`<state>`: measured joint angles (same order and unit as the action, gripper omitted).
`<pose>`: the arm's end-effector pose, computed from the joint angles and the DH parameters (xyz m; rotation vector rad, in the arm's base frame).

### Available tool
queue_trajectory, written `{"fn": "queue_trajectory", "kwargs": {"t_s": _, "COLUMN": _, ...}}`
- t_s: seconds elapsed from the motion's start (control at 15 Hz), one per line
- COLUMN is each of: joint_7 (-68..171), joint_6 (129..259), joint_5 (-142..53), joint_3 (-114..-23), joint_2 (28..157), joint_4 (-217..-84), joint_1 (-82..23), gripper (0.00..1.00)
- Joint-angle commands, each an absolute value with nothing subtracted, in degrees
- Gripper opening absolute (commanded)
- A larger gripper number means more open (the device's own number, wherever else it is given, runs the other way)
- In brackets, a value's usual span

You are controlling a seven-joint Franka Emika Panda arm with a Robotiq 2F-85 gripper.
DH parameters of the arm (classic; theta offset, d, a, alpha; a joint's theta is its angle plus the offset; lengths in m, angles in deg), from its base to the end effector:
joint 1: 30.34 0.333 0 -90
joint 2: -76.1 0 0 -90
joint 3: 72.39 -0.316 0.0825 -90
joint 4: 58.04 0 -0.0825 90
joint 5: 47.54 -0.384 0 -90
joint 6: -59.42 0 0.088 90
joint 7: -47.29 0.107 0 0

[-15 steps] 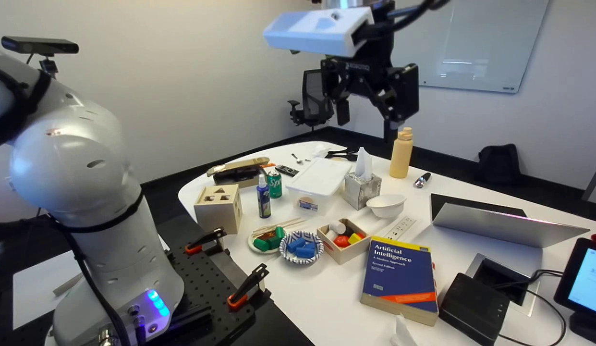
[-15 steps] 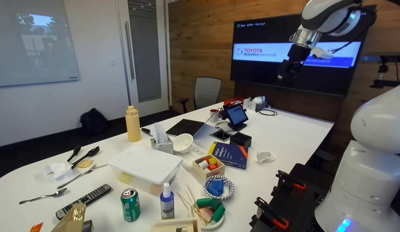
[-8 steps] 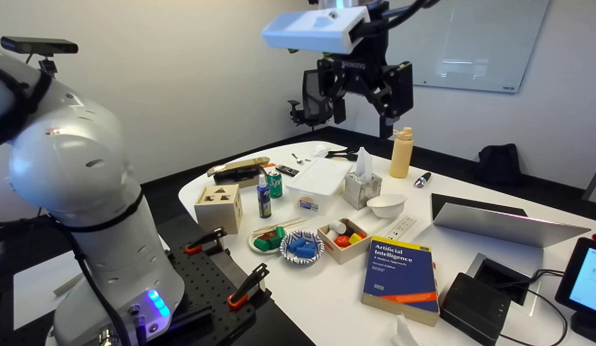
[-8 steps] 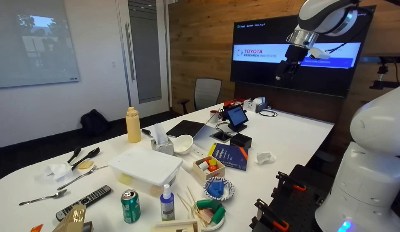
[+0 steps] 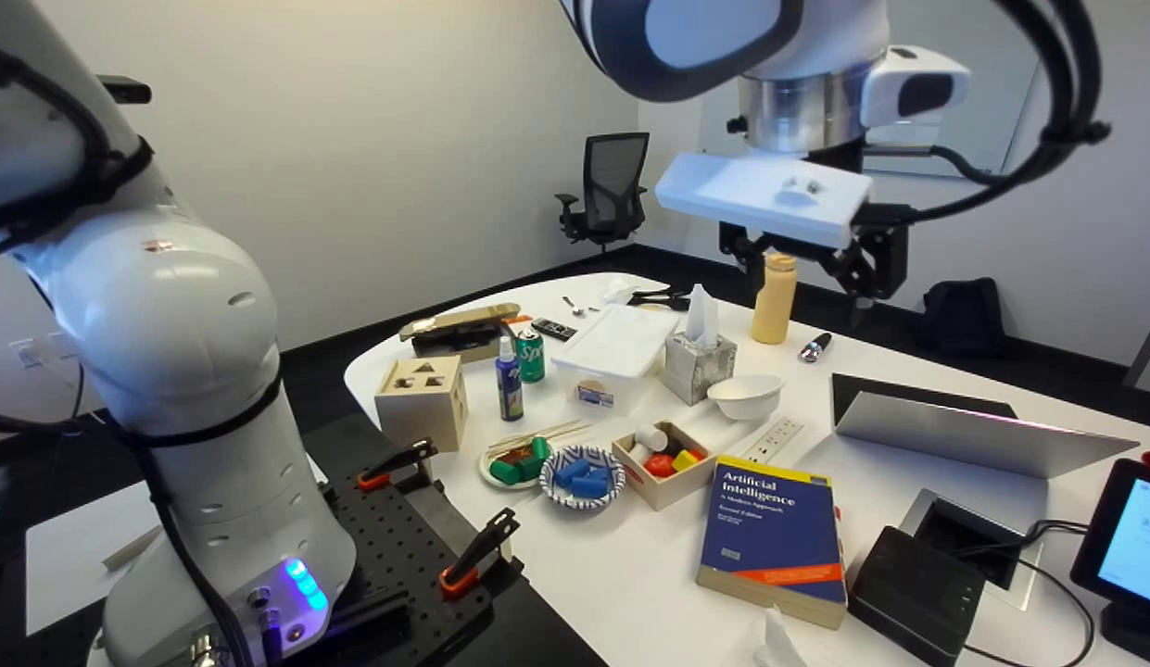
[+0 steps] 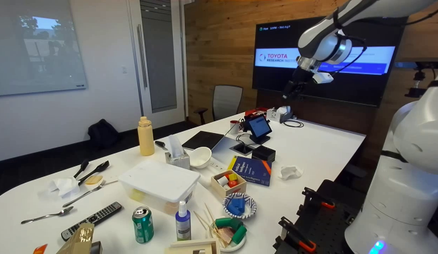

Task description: Press down on the top of the black device.

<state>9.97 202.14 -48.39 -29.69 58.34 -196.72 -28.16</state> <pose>0.3633 -0.3210 0.4260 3.0717 -0.1134 0.5750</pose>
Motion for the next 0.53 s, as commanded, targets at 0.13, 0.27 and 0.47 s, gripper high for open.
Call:
{"fn": "queue_trajectory", "kwargs": {"t_s": 0.13, "joint_7": -6.01, "joint_6": 203.30, "joint_5": -69.60, "joint_3": -19.81, "joint_2": 80.54, "joint_4": -185.74, "joint_1": -17.47, "gripper": 1.00}}
{"fn": "queue_trajectory", "kwargs": {"t_s": 0.27, "joint_7": -10.30, "joint_6": 201.60, "joint_5": -77.73, "joint_3": -20.76, "joint_2": 87.88, "joint_4": -182.48, "joint_1": -19.45, "gripper": 1.00}}
{"fn": "queue_trajectory", "kwargs": {"t_s": 0.47, "joint_7": -13.01, "joint_6": 199.83, "joint_5": -85.63, "joint_3": -25.58, "joint_2": 98.77, "joint_4": -176.43, "joint_1": -25.96, "gripper": 1.00}}
